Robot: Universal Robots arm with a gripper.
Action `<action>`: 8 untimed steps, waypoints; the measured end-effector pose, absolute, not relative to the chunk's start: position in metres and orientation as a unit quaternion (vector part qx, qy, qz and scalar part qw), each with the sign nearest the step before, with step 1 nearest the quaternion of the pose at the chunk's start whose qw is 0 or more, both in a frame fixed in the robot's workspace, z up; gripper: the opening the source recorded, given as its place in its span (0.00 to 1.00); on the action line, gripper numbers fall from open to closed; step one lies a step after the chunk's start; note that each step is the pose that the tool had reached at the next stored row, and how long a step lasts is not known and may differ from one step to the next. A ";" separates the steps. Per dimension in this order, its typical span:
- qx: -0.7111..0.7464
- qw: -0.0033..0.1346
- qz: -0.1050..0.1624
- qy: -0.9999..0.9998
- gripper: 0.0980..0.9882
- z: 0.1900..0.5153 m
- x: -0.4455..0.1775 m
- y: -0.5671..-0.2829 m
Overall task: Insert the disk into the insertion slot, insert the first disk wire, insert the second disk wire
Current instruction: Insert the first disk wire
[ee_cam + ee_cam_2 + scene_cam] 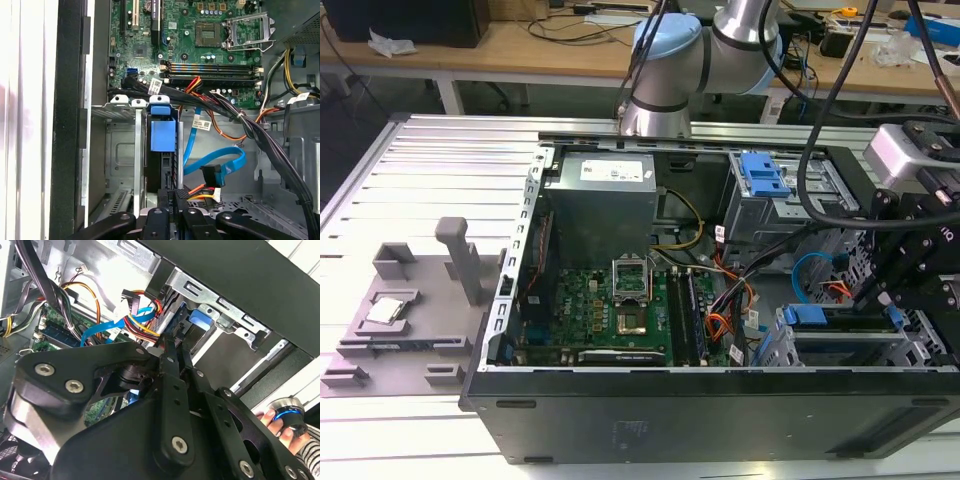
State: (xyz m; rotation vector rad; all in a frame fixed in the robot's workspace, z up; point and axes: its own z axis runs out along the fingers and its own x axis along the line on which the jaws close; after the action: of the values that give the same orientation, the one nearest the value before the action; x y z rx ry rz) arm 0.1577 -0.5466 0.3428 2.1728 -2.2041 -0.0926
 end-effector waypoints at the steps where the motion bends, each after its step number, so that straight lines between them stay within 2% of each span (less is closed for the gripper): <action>1: 0.702 0.022 -0.030 -0.712 0.08 0.343 0.158 -0.547; 8: 0.702 0.019 -0.033 -0.712 0.08 0.343 0.159 -0.547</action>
State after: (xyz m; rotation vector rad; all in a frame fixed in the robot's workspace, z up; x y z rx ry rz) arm 0.1591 -0.5467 0.3428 2.1774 -2.2083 -0.1030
